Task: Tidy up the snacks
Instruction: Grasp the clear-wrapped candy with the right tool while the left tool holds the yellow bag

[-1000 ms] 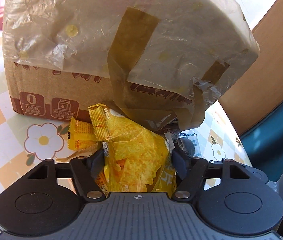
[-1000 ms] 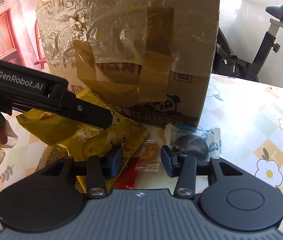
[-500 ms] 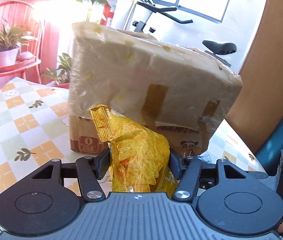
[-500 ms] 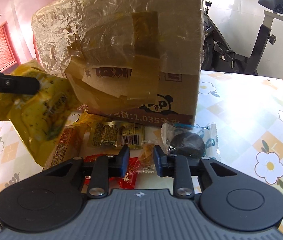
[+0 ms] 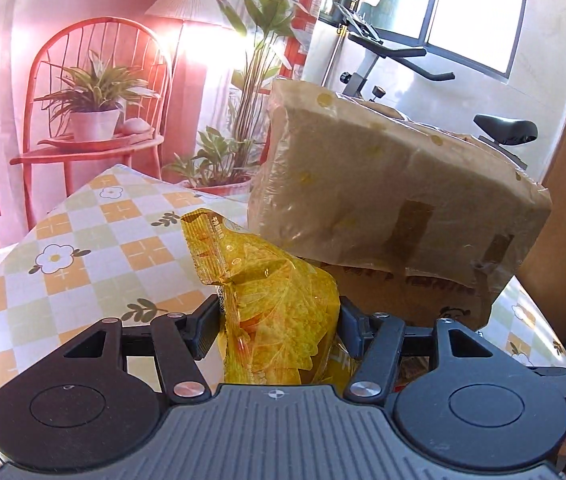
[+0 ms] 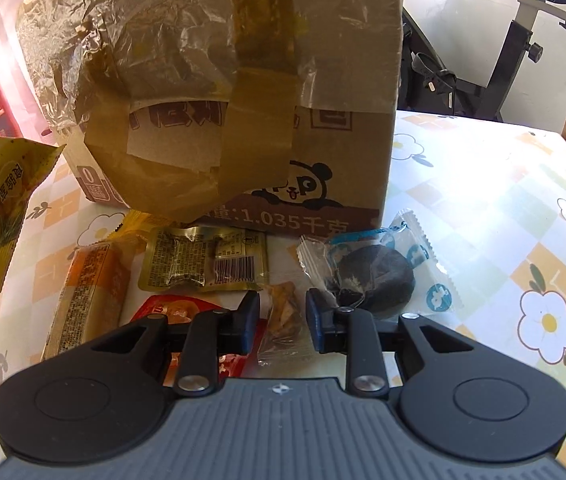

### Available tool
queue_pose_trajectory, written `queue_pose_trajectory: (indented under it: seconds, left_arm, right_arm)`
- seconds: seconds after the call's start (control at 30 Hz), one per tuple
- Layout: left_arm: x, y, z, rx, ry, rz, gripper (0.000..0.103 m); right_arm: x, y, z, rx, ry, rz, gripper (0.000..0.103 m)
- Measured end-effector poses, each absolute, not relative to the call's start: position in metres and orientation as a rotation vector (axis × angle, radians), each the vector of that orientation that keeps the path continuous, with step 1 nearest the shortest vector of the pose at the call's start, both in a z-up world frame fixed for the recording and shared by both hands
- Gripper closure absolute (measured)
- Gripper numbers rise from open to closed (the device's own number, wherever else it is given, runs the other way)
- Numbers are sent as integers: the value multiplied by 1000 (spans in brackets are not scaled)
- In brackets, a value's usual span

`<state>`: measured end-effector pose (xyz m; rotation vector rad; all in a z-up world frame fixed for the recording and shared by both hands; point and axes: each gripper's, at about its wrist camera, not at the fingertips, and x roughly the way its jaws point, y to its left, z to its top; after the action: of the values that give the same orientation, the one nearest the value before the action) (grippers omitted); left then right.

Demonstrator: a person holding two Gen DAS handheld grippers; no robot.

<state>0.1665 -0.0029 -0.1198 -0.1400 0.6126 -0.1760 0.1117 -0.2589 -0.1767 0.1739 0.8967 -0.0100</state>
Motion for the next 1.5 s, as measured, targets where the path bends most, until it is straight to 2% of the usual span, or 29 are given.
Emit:
queue_pose_trajectory:
  seconds: [0.03,0.23,0.27,0.3,0.4,0.6,0.77,0.83,1.4,1.5]
  left_arm:
    - [166,-1,-119,-138,612,-171,40]
    - [165,9,-111,-128,596,-154,40]
    - [166,12,-108,-126,591,-152,40]
    - [168,15,-105,-126,586,-149,40]
    - [170,25,-91,-122,559,-134,40]
    - [165,33,-80,-129,538,-103,40]
    - [161,31,-92,-121,570,-101,40]
    - [163,33,-94,-127,577,-101,40]
    - [165,32,-98,-127,598,-119,40]
    - [165,31,-99,-123,602,-128,40]
  right_arm:
    - [111,-259,-177,168,897,-10,83]
    - [102,-258,-164,129,837,-19,84]
    - [99,-258,-159,121,816,-22,100]
    - [96,-258,-153,113,797,-30,103]
    - [89,-261,-137,94,740,-39,103]
    - [97,-261,-145,105,813,-3,98]
    - [92,-259,-157,92,865,21,81]
    - [90,-259,-161,75,886,29,78]
    - [92,-256,-175,27,940,73,77]
    - [93,-259,-176,54,927,53,84]
